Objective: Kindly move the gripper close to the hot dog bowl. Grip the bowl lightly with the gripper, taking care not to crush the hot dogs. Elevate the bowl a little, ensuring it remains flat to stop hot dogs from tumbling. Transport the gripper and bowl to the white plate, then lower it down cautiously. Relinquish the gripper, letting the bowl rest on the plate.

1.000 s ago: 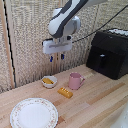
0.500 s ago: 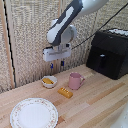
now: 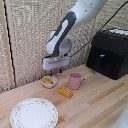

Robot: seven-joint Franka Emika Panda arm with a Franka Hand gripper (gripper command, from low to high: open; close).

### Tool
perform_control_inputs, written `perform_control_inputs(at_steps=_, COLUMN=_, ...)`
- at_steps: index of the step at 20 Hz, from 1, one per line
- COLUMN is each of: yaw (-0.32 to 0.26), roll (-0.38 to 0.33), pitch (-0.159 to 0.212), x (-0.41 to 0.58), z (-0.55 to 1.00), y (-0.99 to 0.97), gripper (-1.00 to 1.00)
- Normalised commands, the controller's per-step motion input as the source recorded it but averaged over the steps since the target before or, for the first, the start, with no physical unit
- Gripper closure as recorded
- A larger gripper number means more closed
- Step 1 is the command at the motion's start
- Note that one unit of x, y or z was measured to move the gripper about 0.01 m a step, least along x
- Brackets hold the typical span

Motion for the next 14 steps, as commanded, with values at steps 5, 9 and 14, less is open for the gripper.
perform_control_inputs(at_steps=5, yaw=0.098, roll=-0.082, pitch=0.007, x=0.247, z=-0.28, y=0.0, gripper=-1.0)
perform_control_inputs(at_steps=9, yaw=0.041, roll=-0.051, pitch=0.041, x=0.16, z=-0.12, y=0.01, gripper=1.0)
perform_control_inputs(at_steps=14, yaw=0.004, roll=-0.007, pitch=0.01, x=0.0, z=-0.01, y=0.0, gripper=1.0)
